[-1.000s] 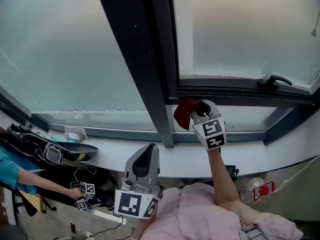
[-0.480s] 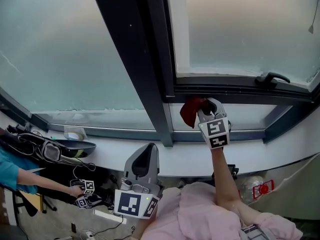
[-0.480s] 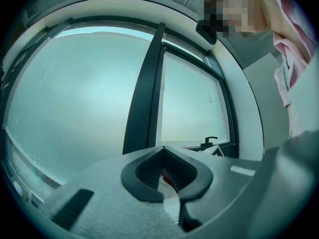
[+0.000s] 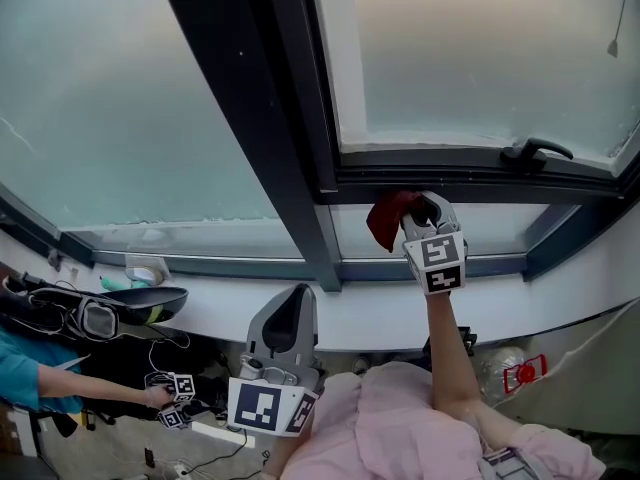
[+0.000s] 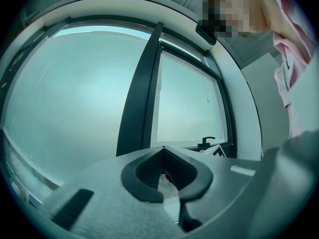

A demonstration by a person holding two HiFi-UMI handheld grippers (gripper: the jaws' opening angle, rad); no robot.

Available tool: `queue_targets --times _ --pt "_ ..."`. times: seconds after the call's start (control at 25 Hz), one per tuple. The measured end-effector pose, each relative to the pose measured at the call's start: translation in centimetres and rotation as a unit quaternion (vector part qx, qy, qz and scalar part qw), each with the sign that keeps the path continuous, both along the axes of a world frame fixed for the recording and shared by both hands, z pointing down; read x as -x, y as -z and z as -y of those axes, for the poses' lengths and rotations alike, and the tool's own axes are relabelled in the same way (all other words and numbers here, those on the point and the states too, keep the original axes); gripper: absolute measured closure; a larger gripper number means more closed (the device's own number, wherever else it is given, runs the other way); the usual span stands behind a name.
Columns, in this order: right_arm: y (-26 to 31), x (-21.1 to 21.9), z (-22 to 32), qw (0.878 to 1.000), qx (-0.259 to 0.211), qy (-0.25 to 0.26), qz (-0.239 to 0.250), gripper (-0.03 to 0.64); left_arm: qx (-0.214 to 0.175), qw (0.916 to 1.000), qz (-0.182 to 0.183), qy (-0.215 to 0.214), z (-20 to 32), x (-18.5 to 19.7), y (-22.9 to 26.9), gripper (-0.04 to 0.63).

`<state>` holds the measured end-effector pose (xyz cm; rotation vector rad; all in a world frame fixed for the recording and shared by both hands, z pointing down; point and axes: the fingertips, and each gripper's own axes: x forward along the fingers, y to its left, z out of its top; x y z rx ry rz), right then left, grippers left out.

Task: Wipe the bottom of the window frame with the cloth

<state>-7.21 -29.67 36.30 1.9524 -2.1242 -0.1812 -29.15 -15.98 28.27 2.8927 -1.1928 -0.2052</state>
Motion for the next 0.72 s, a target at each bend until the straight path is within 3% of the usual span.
queue_targets --times 0.72 --pt "0.0 -6.3 -2.4 0.999 0.006 -0.04 0.005 0.546 -0.001 0.999 0.003 -0.044 -0.5 -4.9 0.3 0.597"
